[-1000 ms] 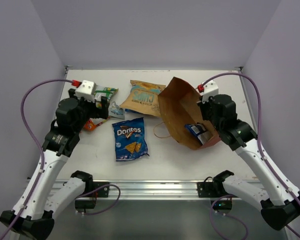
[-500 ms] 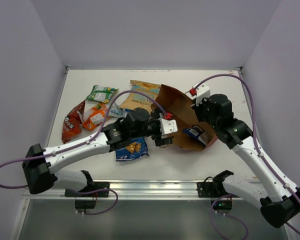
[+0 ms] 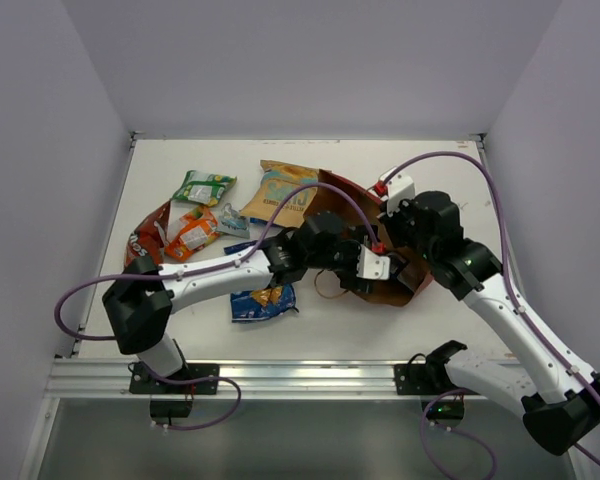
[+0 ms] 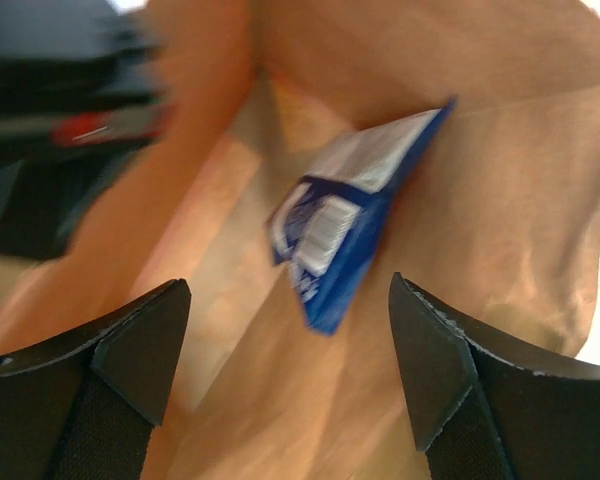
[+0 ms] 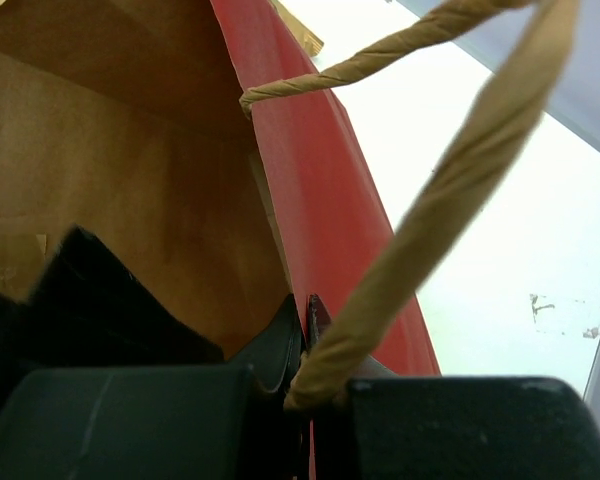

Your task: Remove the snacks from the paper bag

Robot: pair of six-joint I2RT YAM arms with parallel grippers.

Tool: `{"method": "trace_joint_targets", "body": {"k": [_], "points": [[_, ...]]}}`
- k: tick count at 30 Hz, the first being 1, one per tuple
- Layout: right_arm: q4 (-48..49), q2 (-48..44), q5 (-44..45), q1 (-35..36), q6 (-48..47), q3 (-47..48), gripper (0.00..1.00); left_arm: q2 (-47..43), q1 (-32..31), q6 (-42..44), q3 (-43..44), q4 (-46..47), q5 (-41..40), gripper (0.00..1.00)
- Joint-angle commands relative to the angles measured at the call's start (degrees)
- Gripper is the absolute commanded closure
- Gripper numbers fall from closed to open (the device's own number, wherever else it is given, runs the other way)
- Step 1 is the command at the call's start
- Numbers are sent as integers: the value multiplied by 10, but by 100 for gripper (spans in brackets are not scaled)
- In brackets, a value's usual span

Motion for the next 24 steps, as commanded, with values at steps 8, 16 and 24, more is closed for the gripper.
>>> {"method": "trace_joint_targets", "body": {"k": [8,16,24], "points": [[3,-16,-7,5,1,5,100,52,-20,33,22,34,68,21],[-6,-26,-29,5,15,5,100,117,-20,37,17,90,18,34],[-3,-43,-20,5,24,-11,100,126,-19,25,29,120,-14,93]]}}
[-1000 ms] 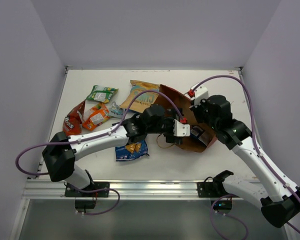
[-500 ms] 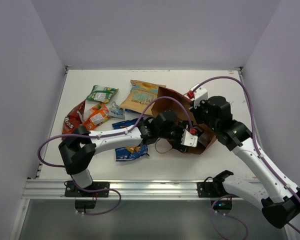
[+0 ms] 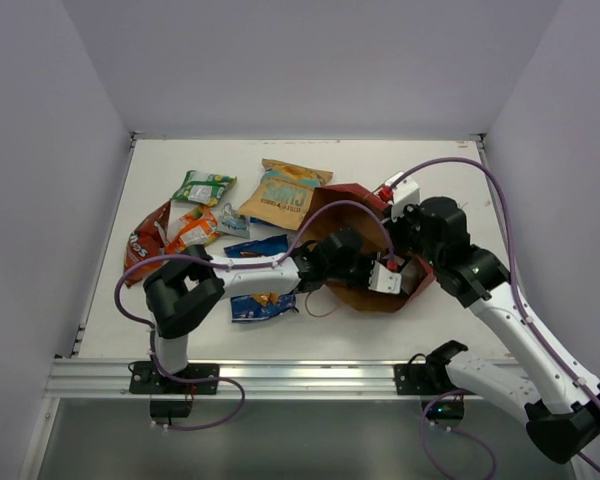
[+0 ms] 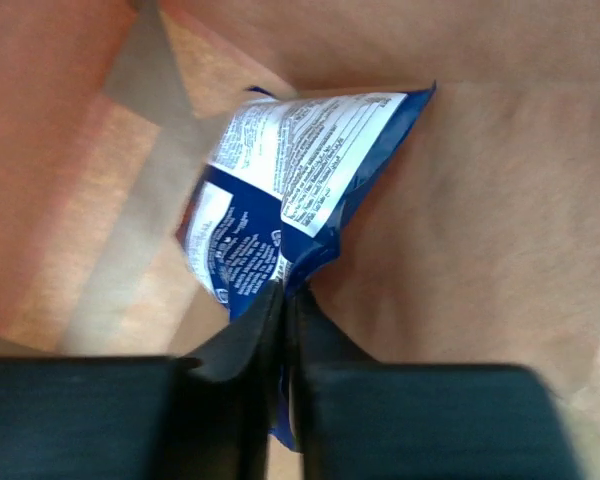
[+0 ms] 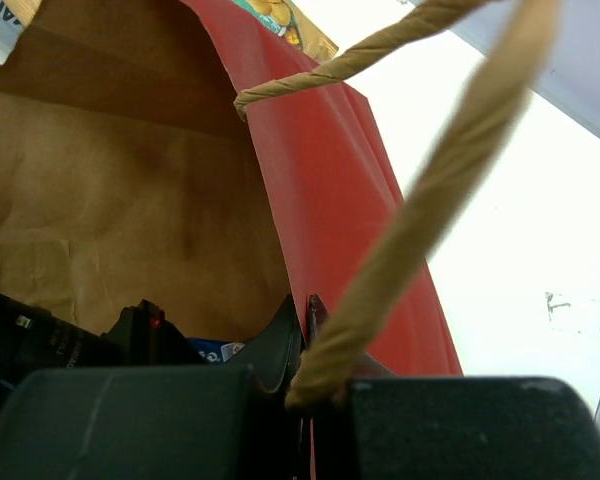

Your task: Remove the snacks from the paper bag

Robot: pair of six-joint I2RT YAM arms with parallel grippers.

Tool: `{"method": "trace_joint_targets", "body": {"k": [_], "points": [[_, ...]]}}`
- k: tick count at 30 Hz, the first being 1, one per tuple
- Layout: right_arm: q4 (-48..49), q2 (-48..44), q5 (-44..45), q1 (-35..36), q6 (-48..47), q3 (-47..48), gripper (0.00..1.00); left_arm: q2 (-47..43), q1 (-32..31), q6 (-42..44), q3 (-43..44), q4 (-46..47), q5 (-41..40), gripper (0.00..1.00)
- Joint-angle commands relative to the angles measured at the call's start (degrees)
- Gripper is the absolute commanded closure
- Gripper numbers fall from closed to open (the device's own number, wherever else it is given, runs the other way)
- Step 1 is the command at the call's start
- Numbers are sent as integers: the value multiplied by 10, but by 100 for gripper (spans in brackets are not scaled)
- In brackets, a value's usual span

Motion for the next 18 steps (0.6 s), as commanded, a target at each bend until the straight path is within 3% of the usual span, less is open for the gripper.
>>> {"method": "trace_joint_targets", "body": {"k": [1,13,18], "points": [[14,-17,11,2,14,-7,100,-21,1,-2,26,47,-19,98],[13,-6,163,1,66,-33,100,-304,-3,-76,-9,-36,-68,100],[-2,6,210,-12,104,-29,100,-419,-2,-92,-7,-94,-200,100]]}}
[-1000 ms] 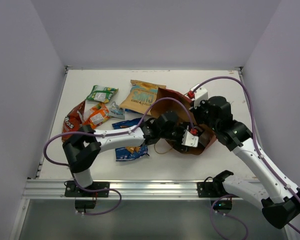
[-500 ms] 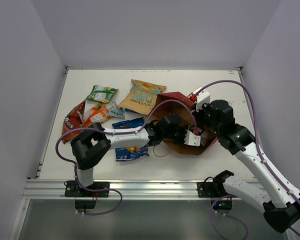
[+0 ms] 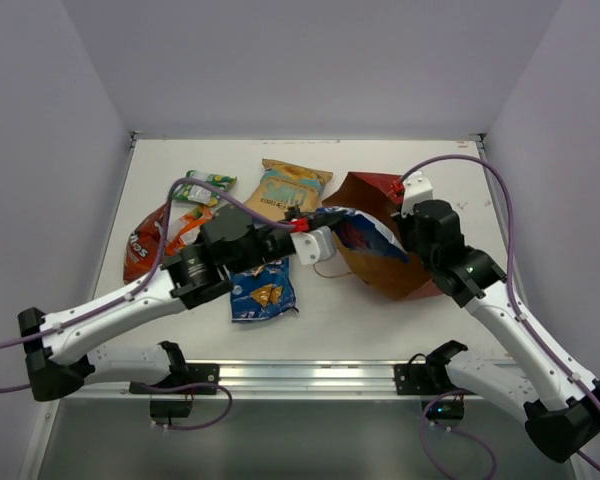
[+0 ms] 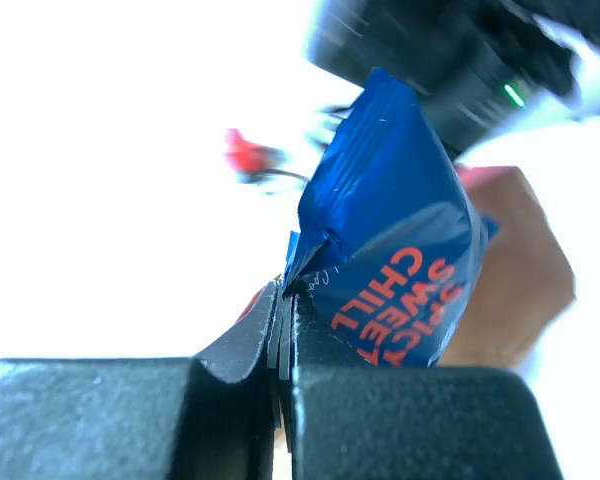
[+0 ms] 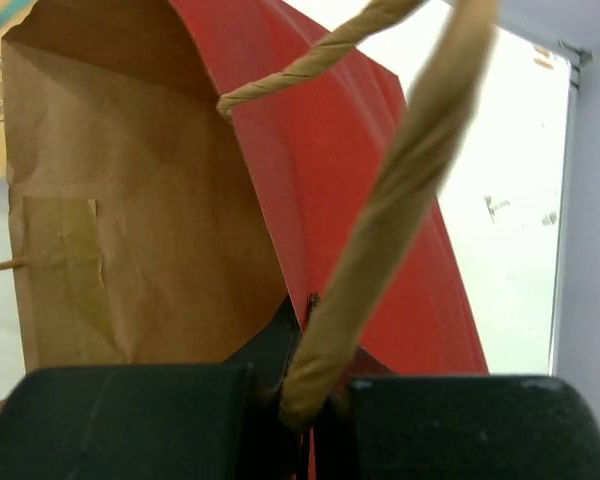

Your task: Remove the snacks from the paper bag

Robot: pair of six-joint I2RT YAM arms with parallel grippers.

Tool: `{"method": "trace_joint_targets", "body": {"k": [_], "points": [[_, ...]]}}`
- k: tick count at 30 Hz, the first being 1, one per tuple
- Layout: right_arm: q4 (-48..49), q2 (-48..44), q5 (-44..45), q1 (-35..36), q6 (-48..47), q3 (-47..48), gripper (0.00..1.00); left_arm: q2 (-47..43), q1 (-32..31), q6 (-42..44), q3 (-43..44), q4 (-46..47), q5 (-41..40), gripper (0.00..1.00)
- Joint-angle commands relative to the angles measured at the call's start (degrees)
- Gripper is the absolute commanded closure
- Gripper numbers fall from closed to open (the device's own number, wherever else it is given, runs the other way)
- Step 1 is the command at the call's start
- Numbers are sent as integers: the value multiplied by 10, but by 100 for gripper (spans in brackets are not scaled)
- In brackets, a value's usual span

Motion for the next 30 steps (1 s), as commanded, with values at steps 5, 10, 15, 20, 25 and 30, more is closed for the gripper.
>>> {"method": "trace_joint_targets", "body": {"k": [5,10,15,20,25,30], "points": [[-30,13,50,-48,93,16,100,-94,7,-62,-14,-113,-320,100],[-49,15,41,-62,109,30,100,-102,37,-189,-34,-257,-456,100],[-50,13,26,-62,116,35,100,-133,44,-346,-37,-435,-575,100],[-51,25,7,-62,121,49,100,-188,50,-443,-67,-525,-640,100],[-51,36,-5,-62,122,63,100,-193,67,-467,-61,-547,-650,100],[-51,37,-17,-62,124,64,100,-154,127,-469,-58,-551,-638,83]]}}
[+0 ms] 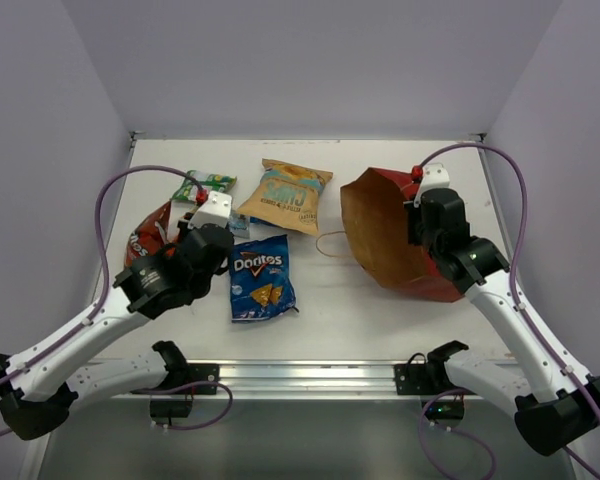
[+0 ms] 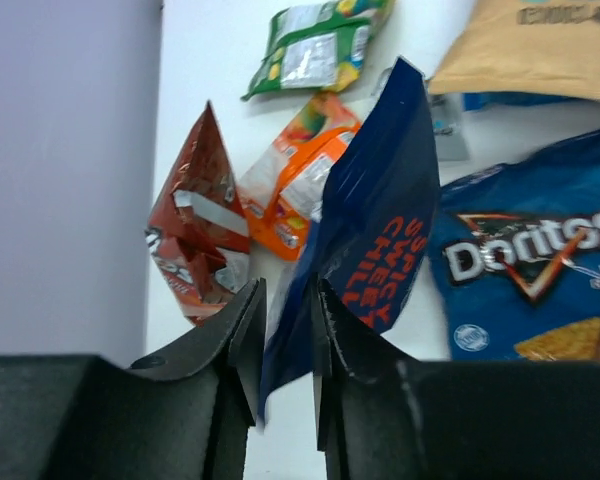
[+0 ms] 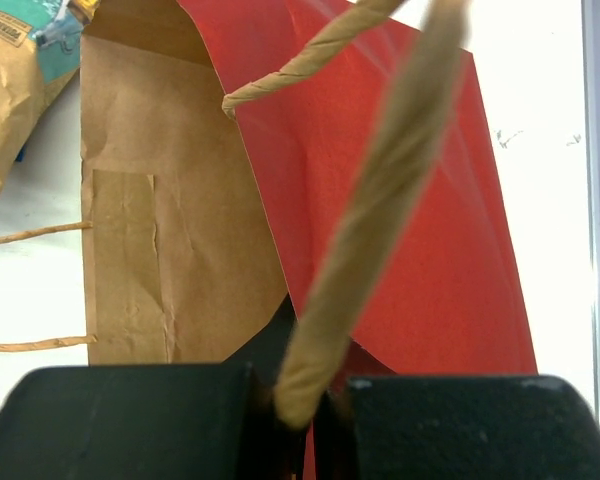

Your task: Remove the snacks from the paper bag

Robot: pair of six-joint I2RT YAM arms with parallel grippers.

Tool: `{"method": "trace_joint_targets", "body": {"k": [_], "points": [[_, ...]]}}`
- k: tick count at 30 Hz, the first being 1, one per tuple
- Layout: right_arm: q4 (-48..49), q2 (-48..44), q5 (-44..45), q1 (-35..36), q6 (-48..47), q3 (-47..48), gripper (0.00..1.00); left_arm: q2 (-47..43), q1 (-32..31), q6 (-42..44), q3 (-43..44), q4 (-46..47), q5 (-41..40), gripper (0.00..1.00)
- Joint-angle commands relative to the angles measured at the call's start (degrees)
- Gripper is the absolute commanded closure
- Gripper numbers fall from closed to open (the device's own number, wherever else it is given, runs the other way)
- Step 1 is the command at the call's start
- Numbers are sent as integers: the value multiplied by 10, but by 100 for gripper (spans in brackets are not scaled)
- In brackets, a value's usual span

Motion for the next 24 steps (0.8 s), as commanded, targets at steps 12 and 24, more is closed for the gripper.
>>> {"method": "trace_joint_targets", "body": {"k": [12,24], "points": [[-23,-16,-62,-4,28,42,100,89,104,-23,59,-22,24,2],[-75,97,-195,-165,187,211,100,138,104,35,300,122,233,0]]}}
